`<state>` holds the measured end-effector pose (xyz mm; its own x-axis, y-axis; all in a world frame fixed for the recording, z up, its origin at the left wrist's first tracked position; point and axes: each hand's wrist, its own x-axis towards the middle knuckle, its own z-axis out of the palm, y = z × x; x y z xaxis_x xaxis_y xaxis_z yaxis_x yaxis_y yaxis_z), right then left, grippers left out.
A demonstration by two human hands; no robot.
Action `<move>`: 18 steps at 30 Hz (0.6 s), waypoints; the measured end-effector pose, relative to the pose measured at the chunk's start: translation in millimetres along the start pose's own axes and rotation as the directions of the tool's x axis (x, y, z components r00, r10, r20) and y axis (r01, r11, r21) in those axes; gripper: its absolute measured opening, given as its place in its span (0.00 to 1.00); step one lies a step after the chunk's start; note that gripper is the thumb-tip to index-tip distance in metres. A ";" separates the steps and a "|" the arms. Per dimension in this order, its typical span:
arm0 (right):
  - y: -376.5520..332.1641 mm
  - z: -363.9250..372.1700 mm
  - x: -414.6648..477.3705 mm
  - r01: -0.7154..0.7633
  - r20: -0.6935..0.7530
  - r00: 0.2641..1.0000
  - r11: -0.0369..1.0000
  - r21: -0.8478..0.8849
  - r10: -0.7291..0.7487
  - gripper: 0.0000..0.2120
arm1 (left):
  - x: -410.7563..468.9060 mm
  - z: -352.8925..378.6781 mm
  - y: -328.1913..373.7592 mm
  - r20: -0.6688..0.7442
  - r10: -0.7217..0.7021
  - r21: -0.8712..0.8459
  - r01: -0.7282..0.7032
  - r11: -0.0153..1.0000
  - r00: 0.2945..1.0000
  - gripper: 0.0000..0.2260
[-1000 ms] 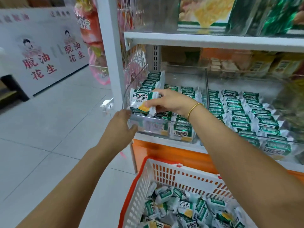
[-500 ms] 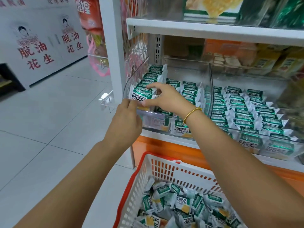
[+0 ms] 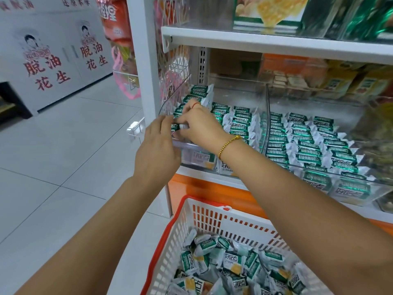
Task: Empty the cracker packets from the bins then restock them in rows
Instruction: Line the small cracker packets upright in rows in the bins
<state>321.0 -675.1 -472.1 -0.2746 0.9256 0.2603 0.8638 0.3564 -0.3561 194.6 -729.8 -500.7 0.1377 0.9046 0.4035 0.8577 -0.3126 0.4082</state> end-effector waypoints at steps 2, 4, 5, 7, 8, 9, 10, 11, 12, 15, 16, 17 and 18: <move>0.7 2.3 -5.5 0.024 0.023 0.999 0.999 -0.023 -0.023 0.19 | -1.7 2.2 -1.3 0.070 -0.012 0.033 0.010 0.999 0.997 0.29; 1.5 -1.1 -18.6 0.020 0.024 0.999 1.000 0.022 -0.021 0.22 | -4.6 2.0 -1.9 0.102 -0.042 0.043 0.038 0.998 0.994 0.30; 2.8 -5.7 -28.1 0.018 -0.009 1.000 0.999 0.041 -0.018 0.20 | -6.9 0.8 -0.5 0.091 -0.043 0.040 0.039 0.998 0.995 0.29; 6.9 -19.0 -54.9 0.023 -0.134 0.991 0.999 0.039 -0.017 0.12 | -15.6 -1.6 6.2 0.008 0.007 0.032 -0.007 0.999 1.000 0.26; 11.1 -25.4 -71.1 0.029 -0.183 0.983 0.999 0.020 -0.024 0.08 | -22.2 -1.7 10.8 -0.044 0.046 0.020 -0.045 0.999 0.998 0.23; 17.3 -30.8 -89.2 0.028 -0.183 0.983 0.999 -0.019 -0.031 0.06 | -31.1 -0.2 16.1 -0.079 0.077 -0.001 -0.078 0.997 0.994 0.20; 25.2 -34.4 -108.5 0.021 -0.122 0.992 0.998 -0.065 -0.029 0.07 | -41.5 2.8 21.5 -0.082 0.102 -0.024 -0.104 0.994 0.991 0.16; 35.4 -34.9 -128.7 0.014 -0.013 1.000 0.994 -0.109 -0.016 0.08 | -53.6 8.3 25.9 -0.048 0.129 -0.038 -0.131 0.991 0.990 0.11; 46.8 -32.7 -149.3 0.009 0.123 0.992 0.990 -0.143 0.008 0.10 | -67.5 15.6 30.1 0.015 0.163 -0.040 -0.162 0.986 0.987 0.07; 87.3 -8.8 -213.9 -0.053 0.491 0.861 0.984 -0.168 0.130 0.11 | -112.4 44.0 37.2 0.329 0.245 -0.046 -0.243 0.969 0.912 0.08; 101.3 3.8 -235.6 -0.102 0.575 0.799 0.982 -0.159 0.175 0.10 | -126.7 53.4 38.7 0.441 0.239 -0.039 -0.248 0.968 0.865 0.09; 114.3 17.3 -256.1 -0.154 0.642 0.737 0.977 -0.145 0.211 0.08 | -139.8 62.6 38.7 0.538 0.221 -0.014 -0.253 0.967 0.814 0.09; 126.3 30.5 -275.0 -0.204 0.698 0.672 0.968 -0.145 0.246 0.05 | -151.2 72.0 37.8 0.617 0.199 0.017 -0.266 0.964 0.762 0.10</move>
<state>492.7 -880.8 -616.0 -0.2669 0.7985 -0.5396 0.9535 0.1374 -0.2683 241.8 -857.4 -605.2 0.5809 0.8056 -0.1164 0.7987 -0.5366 0.2723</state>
